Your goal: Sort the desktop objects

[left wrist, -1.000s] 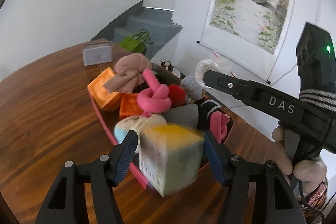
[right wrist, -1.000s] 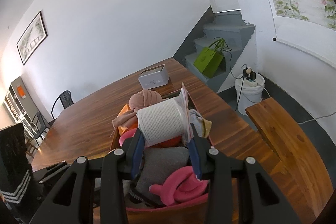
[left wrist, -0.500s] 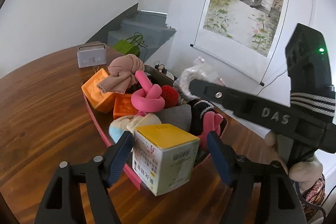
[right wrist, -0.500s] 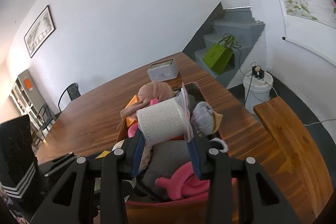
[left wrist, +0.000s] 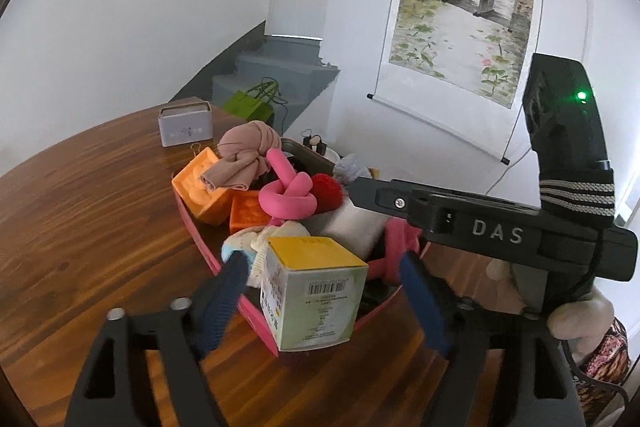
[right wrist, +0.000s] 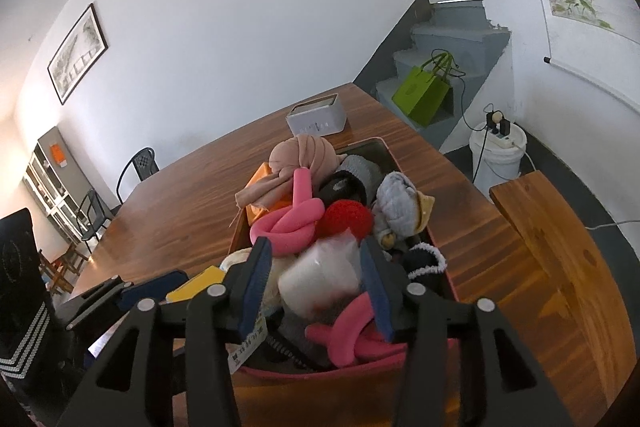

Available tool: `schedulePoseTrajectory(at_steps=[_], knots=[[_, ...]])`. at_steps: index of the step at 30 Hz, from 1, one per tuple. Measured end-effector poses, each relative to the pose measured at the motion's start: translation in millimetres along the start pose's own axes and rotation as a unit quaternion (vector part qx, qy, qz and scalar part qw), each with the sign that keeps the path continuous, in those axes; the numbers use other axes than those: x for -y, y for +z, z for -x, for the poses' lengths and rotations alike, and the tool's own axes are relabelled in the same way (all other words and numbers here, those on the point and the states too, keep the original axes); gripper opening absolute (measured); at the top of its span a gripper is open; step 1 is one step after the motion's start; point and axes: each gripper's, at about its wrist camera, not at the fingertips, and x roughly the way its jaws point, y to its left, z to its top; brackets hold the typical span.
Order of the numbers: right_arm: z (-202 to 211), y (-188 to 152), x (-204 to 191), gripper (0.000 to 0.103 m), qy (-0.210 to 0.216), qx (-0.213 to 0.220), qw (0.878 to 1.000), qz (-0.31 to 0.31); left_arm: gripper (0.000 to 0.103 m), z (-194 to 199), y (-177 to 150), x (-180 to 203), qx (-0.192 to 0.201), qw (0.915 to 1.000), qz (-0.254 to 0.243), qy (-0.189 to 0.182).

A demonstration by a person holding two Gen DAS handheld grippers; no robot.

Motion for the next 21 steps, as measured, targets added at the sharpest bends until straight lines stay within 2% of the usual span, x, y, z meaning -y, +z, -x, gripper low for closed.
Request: schedulePoseTrajectory(at_steps=[11, 21], knots=[[14, -2, 11, 0.053, -0.012, 0.009, 1.0, -0.019, 0.084, 9, -12, -3, 0.004, 0.9999, 0.012, -0.003], [28, -14, -28, 0.059, 0.028, 0.019, 0.998, 0.044, 0.084, 46, -39, -31, 0.012, 0.9982, 0.053, 0.026]])
